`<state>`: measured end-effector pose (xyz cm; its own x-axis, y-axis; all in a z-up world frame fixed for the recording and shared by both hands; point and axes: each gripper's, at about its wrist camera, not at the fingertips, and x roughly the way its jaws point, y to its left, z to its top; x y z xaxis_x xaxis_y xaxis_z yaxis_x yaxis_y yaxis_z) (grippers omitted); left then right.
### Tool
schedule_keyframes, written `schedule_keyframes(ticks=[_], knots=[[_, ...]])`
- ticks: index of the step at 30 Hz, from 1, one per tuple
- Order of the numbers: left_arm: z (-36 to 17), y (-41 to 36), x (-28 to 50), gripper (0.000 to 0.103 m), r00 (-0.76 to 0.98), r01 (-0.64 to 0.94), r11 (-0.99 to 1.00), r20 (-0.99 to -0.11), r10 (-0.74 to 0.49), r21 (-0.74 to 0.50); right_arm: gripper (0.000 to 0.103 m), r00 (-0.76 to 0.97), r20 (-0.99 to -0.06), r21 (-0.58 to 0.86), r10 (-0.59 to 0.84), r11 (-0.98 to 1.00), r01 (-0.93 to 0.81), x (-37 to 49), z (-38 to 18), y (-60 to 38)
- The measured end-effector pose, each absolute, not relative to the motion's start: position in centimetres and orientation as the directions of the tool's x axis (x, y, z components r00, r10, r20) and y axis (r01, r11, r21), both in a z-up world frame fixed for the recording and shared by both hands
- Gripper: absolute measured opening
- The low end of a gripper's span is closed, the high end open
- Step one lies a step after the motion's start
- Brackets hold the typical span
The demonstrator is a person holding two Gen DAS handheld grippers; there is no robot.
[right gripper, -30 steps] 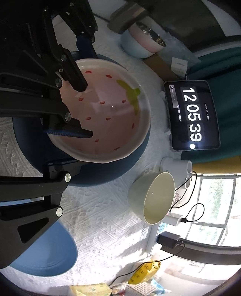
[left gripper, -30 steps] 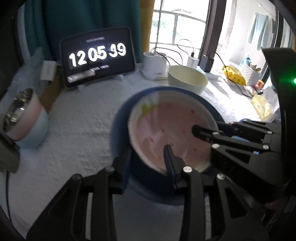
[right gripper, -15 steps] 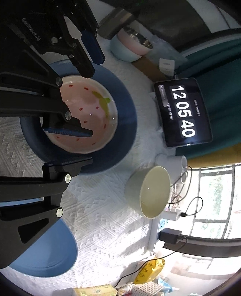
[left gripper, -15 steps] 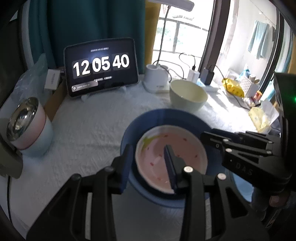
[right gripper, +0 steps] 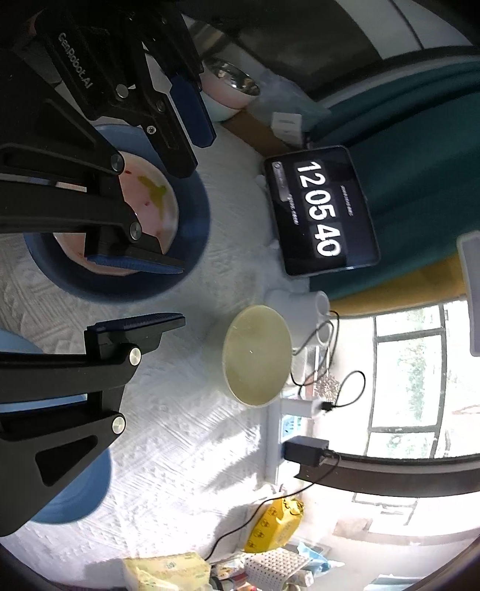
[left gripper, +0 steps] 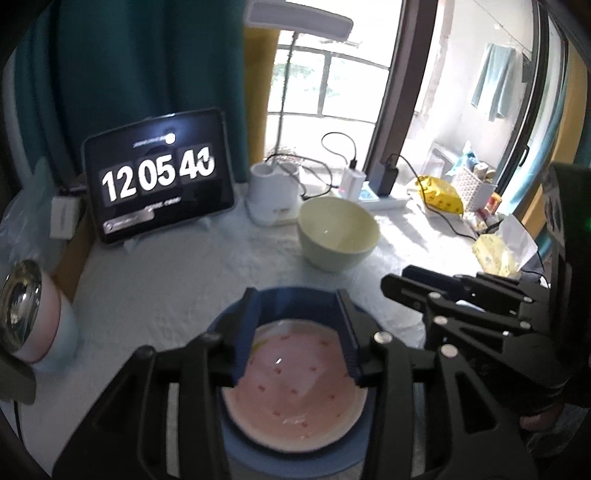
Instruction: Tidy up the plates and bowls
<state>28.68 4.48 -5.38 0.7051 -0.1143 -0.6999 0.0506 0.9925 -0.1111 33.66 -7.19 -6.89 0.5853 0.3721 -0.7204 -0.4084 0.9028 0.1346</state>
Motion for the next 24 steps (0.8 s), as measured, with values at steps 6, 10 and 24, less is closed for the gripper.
schedule_keyframes(ticks=[6,10,24], knots=[[-5.3,3.4,30.4,0.043,0.701,0.078,0.992,-0.702,-0.127,-0.103,0.023,0.599,-0.713,0.143,0.365,0.912,-0.385,34.9,-6.7,-8.3],[-5.5,3.1,31.5,0.043,0.695,0.085,0.991,-0.707,-0.131,-0.099,0.023,0.601,-0.714,0.147,0.360,0.916,-0.374,35.7,-6.9,-8.8],[-7.2,1.9,37.5,0.043,0.648,0.057,0.988,-0.748,-0.145,-0.143,0.023,0.606,-0.722,0.171,0.334,0.935,-0.311,40.5,-7.9,-11.6]])
